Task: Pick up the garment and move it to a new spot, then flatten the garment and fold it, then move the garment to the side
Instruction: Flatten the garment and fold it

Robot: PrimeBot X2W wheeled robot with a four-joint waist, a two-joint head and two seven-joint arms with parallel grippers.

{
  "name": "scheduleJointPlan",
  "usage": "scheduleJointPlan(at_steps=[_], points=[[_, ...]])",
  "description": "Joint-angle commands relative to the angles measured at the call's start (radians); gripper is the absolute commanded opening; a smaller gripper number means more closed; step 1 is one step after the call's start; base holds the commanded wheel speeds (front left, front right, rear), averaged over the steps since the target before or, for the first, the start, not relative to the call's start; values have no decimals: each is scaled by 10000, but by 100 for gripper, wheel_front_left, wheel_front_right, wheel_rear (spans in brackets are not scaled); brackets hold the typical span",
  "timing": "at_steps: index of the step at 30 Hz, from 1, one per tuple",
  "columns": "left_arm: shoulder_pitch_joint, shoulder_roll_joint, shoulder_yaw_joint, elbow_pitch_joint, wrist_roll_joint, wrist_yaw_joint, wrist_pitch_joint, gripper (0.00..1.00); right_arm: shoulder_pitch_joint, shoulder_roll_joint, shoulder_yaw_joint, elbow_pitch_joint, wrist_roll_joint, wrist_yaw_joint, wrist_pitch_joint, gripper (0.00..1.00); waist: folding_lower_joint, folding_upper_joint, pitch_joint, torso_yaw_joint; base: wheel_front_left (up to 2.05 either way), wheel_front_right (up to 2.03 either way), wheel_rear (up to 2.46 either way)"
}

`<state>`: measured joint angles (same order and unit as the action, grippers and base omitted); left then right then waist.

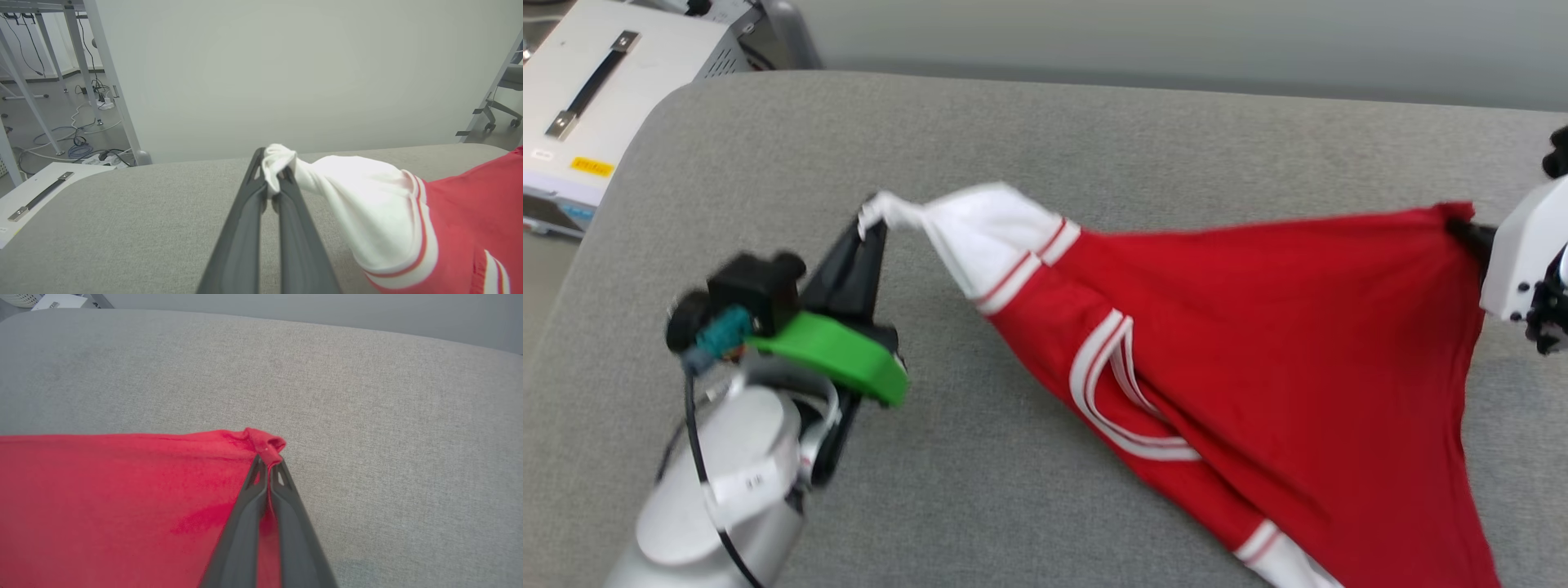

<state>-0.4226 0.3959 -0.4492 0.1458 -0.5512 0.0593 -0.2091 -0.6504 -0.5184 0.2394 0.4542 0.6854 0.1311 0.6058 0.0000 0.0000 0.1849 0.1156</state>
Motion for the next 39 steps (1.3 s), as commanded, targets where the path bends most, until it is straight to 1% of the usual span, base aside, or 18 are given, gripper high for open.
scheduleJointPlan(at_steps=[1,6,9,13,15,18,24,28,33,39], points=[[-549,128,94,-32,100,-70,97,0,-269,4,-16,-11,-42,-4,-276,0,0,0,-315,-296,0,0,0],[-2151,366,315,436,111,-365,522,0,-1008,40,107,0,-256,-4,-1368,0,0,0,-437,-511,0,0,0],[-3158,457,468,1065,54,-565,727,0,-1611,217,-3,177,-500,-4,-2027,0,0,0,-389,-692,0,0,0],[-4524,519,650,2083,-37,-820,956,0,-2499,480,-171,629,-1008,-4,-2537,0,0,0,-163,-870,0,0,0],[-5258,512,719,2668,-42,-941,981,0,-3002,580,-311,818,-1226,-4,-2771,0,0,0,46,-911,0,0,0],[-6533,521,777,3517,138,-1011,901,0,-3873,641,-573,1087,-1603,-4,-3011,0,0,0,557,-961,0,0,0],[-8920,701,975,4866,499,-968,610,0,-5814,700,-1003,1454,-2358,-4,-3416,0,0,0,1733,-1070,0,0,0],[-10157,864,1016,5542,701,-1015,400,0,-7046,759,-1235,1767,-2808,-4,-3675,0,0,0,2442,-1080,0,0,0],[-11126,860,975,6240,725,-1265,210,0,-8188,1070,-1522,2342,-2982,-4,-4154,0,0,0,3202,-1023,0,0,0],[-11531,518,945,7193,514,-1478,-34,0,-8854,1502,-1406,3406,-3181,-4,-4724,0,0,0,3856,-896,0,0,0]])
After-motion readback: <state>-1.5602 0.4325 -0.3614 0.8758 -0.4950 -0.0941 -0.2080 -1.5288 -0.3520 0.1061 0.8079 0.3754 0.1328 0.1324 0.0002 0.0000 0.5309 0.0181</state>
